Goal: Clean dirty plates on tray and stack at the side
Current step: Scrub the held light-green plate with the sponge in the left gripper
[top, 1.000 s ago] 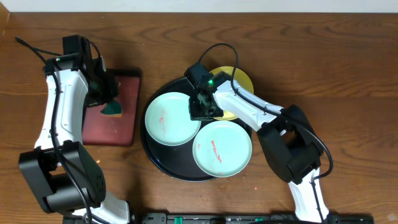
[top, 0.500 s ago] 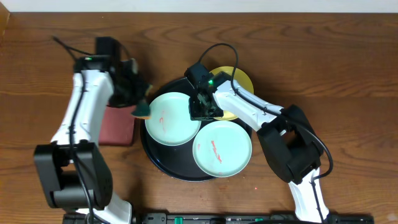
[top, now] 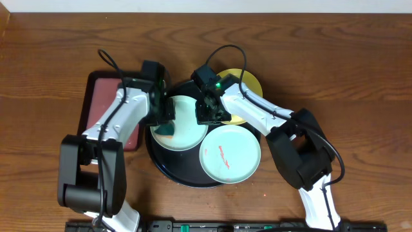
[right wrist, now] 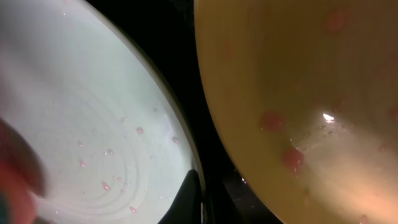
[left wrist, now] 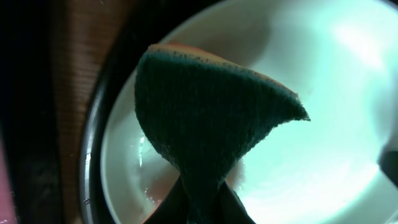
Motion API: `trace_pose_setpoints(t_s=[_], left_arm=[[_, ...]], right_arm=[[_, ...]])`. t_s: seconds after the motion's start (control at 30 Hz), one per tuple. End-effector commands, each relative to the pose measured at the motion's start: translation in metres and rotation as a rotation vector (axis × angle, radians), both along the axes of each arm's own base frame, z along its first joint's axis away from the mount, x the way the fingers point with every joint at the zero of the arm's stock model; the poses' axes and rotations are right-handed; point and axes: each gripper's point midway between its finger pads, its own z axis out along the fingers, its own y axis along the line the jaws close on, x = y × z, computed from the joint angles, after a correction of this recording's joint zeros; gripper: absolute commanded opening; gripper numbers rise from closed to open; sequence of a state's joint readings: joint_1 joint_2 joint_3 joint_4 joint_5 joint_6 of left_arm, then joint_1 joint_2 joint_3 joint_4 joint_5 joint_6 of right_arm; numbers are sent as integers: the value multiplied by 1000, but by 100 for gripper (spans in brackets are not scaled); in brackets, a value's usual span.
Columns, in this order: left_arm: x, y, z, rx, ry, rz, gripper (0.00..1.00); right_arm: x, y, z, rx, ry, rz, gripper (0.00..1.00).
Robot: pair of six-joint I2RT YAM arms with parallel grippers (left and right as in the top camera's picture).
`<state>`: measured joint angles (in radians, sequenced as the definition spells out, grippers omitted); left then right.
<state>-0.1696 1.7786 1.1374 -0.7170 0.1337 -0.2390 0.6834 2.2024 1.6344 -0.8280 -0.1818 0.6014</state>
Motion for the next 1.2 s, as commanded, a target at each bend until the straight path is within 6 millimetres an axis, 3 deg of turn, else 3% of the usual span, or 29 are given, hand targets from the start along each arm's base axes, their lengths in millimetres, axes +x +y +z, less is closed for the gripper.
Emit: trace_pose_setpoints(t_s=[0.0,0.23,0.43,0.53,0.63,0.77,0.93,1.03,1.17], left_arm=[[-11,3,-15,28,25,21,7],[-21,-1,-25,2,46,22,8],[-20,-67,-4,-374,-11,-260,7],[-18,-78,3,-443,-40,-308,7],[-11,-63,-5,-343,-44,-247,7],[-1,-11,-21,-46,-39,-28,8],[2,46,-20,262,-69,154,8],[0,52,-19,292,-65,155,7],[-7,35,-22,217,-30,99,7]], right_arm=[[-3,-7,-19,-40,22,11,1],[-3,-7,-19,-40,22,11,1],[-3,-7,-19,-40,22,11,1],[-3,-7,-19,-41,23,11,1],[-3,-7,-19,-41,23,11,1],[-3,-7,-19,-41,23,11,1],[-3,-7,-19,-41,23,11,1],[-3,-7,-19,-41,23,10,1],[-3,-7,-19,-41,23,10,1]])
